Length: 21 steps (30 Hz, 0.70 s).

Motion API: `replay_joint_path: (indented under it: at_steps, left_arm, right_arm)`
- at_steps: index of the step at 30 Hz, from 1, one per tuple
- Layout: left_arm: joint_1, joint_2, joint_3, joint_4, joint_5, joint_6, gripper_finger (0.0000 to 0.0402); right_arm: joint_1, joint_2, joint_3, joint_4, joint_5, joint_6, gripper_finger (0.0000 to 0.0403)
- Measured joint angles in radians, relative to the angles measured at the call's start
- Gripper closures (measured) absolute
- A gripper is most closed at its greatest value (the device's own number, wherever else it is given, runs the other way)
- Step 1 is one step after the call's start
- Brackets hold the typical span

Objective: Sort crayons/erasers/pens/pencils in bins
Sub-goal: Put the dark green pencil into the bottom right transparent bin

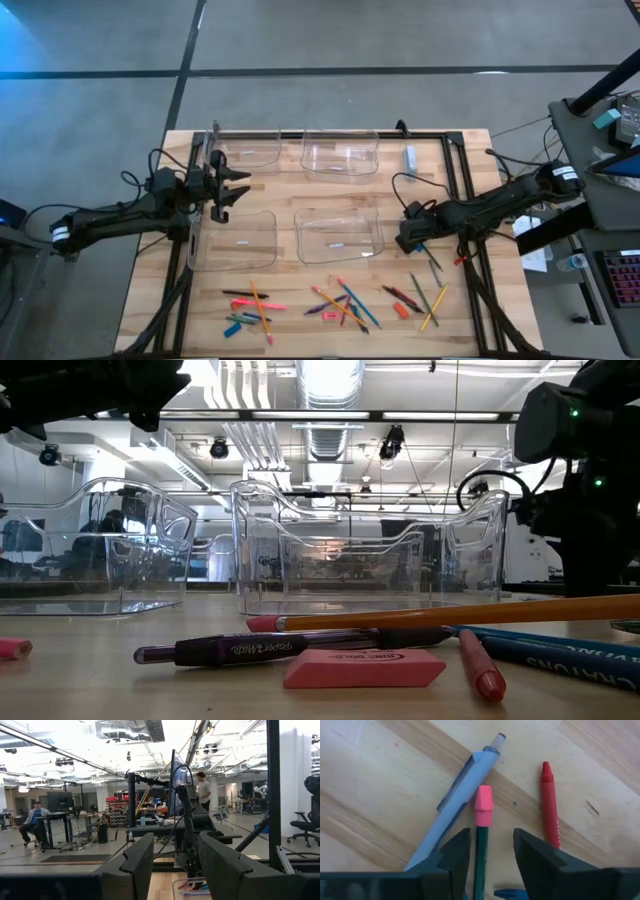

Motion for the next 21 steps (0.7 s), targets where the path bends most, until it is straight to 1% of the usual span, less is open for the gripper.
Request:
replay_joint_path:
  at_steps: [3, 5, 13, 21]
  left_arm:
    - [0.0, 0.0, 0.0, 0.0, 0.0, 0.0, 0.0262]
    - [0.0, 0.0, 0.0, 0.0, 0.0, 0.0, 0.0262]
    - [0.0, 0.0, 0.0, 0.0, 0.0, 0.0, 0.0262]
    - [0.0, 0.0, 0.0, 0.0, 0.0, -0.001, 0.0262]
  right_arm:
    - [0.0, 0.038, 0.0, 0.009, -0.001, 0.0, 0.0273]
    - [0.0, 0.055, 0.0, 0.013, -0.007, 0.0, 0.0289]
    - [0.0, 0.065, -0.001, 0.02, -0.028, 0.045, 0.0381]
    - [0.0, 0.014, -0.001, 0.012, -0.035, 0.093, 0.0387]
